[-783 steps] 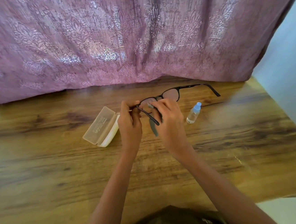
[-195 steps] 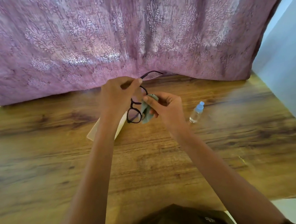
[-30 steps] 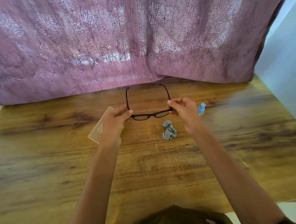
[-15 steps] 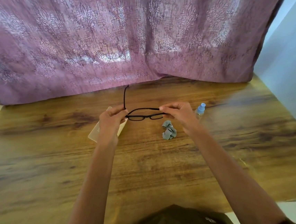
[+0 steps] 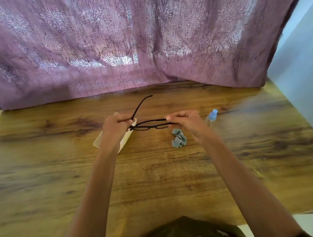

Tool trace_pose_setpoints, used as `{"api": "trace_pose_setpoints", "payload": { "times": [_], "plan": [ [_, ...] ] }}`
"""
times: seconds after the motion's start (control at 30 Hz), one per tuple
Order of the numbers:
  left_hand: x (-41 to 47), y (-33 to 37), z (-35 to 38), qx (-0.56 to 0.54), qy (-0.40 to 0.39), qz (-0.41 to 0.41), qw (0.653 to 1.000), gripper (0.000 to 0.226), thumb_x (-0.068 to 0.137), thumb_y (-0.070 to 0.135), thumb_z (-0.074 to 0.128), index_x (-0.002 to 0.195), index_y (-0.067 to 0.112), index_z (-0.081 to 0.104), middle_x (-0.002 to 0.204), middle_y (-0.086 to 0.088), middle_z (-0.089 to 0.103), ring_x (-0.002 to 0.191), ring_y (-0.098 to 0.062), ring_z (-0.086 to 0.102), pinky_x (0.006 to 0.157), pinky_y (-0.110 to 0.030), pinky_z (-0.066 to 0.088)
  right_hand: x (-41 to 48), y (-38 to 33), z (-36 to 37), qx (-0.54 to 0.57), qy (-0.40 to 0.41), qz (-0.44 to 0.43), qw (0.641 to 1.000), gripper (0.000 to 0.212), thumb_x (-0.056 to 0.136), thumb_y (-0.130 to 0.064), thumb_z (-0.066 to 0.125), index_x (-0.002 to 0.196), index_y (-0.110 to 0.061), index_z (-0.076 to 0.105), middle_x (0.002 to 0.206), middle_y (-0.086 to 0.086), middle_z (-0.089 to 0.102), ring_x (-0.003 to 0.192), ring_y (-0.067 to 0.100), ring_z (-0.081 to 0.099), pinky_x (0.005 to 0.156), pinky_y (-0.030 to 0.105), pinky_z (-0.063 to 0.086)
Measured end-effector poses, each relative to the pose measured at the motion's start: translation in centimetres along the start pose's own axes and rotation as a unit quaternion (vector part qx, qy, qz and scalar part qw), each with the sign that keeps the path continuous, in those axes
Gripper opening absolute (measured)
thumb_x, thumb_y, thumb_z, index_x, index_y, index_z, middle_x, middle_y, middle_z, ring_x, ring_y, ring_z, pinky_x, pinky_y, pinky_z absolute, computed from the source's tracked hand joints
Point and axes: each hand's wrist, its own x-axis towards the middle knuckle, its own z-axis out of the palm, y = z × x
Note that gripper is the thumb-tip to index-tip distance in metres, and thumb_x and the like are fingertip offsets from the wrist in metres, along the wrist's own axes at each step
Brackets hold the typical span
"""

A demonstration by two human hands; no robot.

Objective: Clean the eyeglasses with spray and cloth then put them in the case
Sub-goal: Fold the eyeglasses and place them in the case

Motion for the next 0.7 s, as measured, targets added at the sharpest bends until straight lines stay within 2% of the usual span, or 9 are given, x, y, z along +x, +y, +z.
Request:
{"api": "trace_pose_setpoints", "payload": {
  "times": [0.13,0.3,0.37,0.53,0.7],
  "plan": [
    [0.28,-0.21,-0.01,0.03,0.001,-0.005,1.0,0.029,0.088,-0.002,0.061,0.09,0.022,0.077,0.102,-0.003,0.071,0.101,-0.025,0.063,0.095,-0.038,0.052,0.08,0.04,0.15,0.024,0.003,-0.007,1.0,0.009,0.087,-0.001,0.069,0.091,-0.005,0.075,0.098,0.01,0.075,0.084,0.015,0.072,0.072,0.018,0.057],
    [0.41,-0.49,0.08,0.056,0.005,-0.007,0.998,0.031,0.088,0.0,0.062,0.084,0.028,0.076,0.084,0.01,0.068,0.085,-0.012,0.059,0.084,-0.028,0.049,0.23,0.04,0.18,0.035,0.024,-0.022,0.999,0.009,0.087,0.003,0.067,0.094,-0.002,0.071,0.094,0.011,0.07,0.088,0.017,0.069,0.077,0.023,0.059],
    [0.34,-0.63,0.17,0.067,-0.005,-0.004,0.998,0.033,0.089,0.001,0.061,0.088,0.03,0.075,0.084,0.012,0.067,0.084,-0.009,0.056,0.083,-0.026,0.047,0.31,0.07,0.21,0.038,0.032,-0.025,0.998,0.009,0.087,0.003,0.068,0.093,-0.004,0.07,0.089,0.01,0.068,0.085,0.016,0.069,0.075,0.023,0.059],
    [0.06,-0.56,0.44,0.085,-0.008,0.006,0.996,0.03,0.091,-0.001,0.058,0.101,0.019,0.076,0.082,0.018,0.063,0.082,-0.005,0.053,0.086,-0.025,0.042,0.57,0.3,0.21,0.039,0.036,-0.025,0.998,0.009,0.087,0.002,0.068,0.092,-0.005,0.071,0.092,0.012,0.068,0.086,0.016,0.069,0.078,0.024,0.059],
    [0.03,-0.21,0.26,0.091,-0.023,-0.009,0.996,0.031,0.091,-0.006,0.054,0.101,0.015,0.076,0.09,0.01,0.062,0.079,-0.001,0.051,0.09,-0.025,0.041,0.5,0.57,0.17,0.033,0.029,-0.031,0.999,0.01,0.09,0.0,0.065,0.096,-0.005,0.072,0.104,0.015,0.069,0.094,0.017,0.069,0.08,0.02,0.057]
  ]
}}
